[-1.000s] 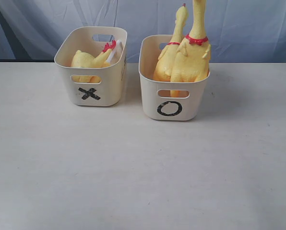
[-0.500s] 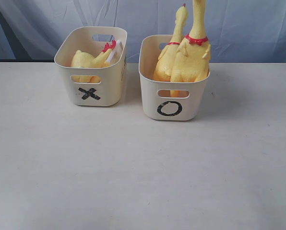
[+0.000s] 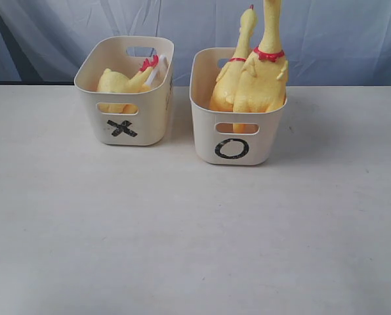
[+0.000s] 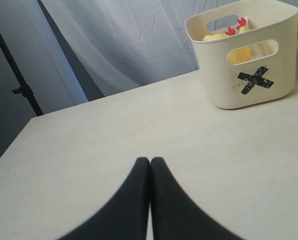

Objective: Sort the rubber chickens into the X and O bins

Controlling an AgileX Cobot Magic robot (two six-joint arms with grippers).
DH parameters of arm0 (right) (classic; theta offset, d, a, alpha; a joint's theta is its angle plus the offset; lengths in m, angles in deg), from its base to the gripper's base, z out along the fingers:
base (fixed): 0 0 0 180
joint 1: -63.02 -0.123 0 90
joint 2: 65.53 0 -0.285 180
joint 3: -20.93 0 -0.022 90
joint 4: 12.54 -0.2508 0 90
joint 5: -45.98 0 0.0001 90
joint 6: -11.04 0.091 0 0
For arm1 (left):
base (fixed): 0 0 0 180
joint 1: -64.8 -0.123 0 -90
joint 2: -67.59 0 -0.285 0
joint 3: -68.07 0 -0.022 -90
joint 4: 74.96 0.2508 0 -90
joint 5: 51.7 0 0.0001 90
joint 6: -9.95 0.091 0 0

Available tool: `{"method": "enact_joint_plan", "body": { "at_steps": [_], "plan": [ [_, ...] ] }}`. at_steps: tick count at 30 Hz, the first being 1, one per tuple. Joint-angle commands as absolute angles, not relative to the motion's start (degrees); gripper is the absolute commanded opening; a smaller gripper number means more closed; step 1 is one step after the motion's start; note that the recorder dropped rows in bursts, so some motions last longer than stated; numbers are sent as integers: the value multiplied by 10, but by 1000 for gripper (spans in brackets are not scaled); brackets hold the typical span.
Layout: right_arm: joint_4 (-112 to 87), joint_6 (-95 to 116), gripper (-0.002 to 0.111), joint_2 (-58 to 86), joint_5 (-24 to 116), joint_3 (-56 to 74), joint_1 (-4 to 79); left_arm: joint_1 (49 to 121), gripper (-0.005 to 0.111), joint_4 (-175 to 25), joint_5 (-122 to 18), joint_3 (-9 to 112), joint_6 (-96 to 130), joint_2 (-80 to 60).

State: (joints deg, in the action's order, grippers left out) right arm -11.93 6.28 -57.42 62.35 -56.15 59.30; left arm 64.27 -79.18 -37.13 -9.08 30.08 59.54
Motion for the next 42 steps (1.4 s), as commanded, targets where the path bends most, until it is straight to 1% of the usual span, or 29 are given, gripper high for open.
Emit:
{"method": "enact_joint_plan", "body": {
  "at_steps": [1,14,20,42],
  "plan": [
    [-117,62,-1,-577,620,-563,596,644,0,-791,-374,-91,300,598],
    [-125,62,-1,-577,620,-563,596,643,0,-791,-393,-91,300,598],
    [-122,62,-1,-577,622,-563,596,643,0,-794,-394,-91,186,598],
    [-125,70,-1,-577,630,-563,596,643,0,-794,-387,-91,185,598]
  ]
}}
